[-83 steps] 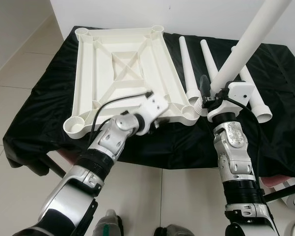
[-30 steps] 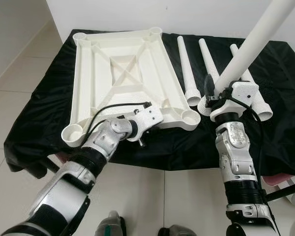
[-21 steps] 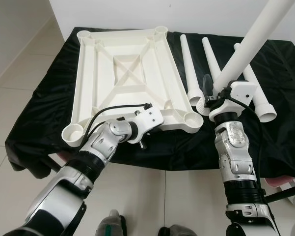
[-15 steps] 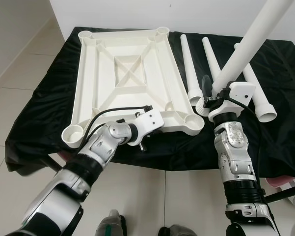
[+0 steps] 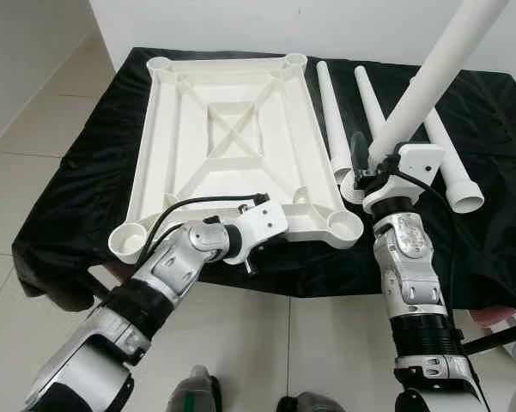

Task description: Building children table

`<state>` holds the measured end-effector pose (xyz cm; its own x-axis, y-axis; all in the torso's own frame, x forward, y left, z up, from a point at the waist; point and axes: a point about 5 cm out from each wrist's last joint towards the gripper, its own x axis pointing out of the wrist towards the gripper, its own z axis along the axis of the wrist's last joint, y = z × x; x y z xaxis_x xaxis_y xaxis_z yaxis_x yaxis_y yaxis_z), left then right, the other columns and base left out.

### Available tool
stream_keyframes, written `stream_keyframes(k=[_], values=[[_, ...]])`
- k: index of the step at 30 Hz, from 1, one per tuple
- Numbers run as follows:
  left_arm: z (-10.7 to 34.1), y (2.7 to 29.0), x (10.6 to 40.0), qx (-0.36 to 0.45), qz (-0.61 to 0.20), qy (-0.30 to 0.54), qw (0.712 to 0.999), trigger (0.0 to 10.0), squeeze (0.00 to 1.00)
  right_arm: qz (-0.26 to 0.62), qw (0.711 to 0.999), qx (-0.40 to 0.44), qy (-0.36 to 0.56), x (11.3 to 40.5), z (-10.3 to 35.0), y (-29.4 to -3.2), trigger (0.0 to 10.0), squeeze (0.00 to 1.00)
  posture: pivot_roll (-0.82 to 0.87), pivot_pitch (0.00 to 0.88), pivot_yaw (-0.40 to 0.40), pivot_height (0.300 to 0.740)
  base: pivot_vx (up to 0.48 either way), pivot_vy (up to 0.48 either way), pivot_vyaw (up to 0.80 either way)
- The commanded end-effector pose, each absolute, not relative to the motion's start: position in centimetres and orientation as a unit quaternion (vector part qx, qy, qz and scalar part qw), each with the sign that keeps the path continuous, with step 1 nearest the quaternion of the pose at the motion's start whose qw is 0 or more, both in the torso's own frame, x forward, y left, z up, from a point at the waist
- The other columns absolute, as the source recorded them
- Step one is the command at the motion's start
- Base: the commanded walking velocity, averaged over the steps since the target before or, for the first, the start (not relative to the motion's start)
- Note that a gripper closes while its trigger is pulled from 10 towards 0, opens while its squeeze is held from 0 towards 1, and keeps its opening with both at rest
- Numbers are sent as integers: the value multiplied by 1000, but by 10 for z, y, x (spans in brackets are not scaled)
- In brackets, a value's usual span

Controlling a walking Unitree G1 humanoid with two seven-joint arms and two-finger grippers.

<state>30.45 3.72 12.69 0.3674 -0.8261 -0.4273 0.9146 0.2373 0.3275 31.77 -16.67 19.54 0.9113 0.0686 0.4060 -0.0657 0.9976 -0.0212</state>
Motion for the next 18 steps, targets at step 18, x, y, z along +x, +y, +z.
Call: stream_keyframes(k=[18], values=[[131,30,313,262,-575,107,767,10000,0,138,978,-22,-153,312,180,-146,10000,0,49,43,-13,740,0,0,0]])
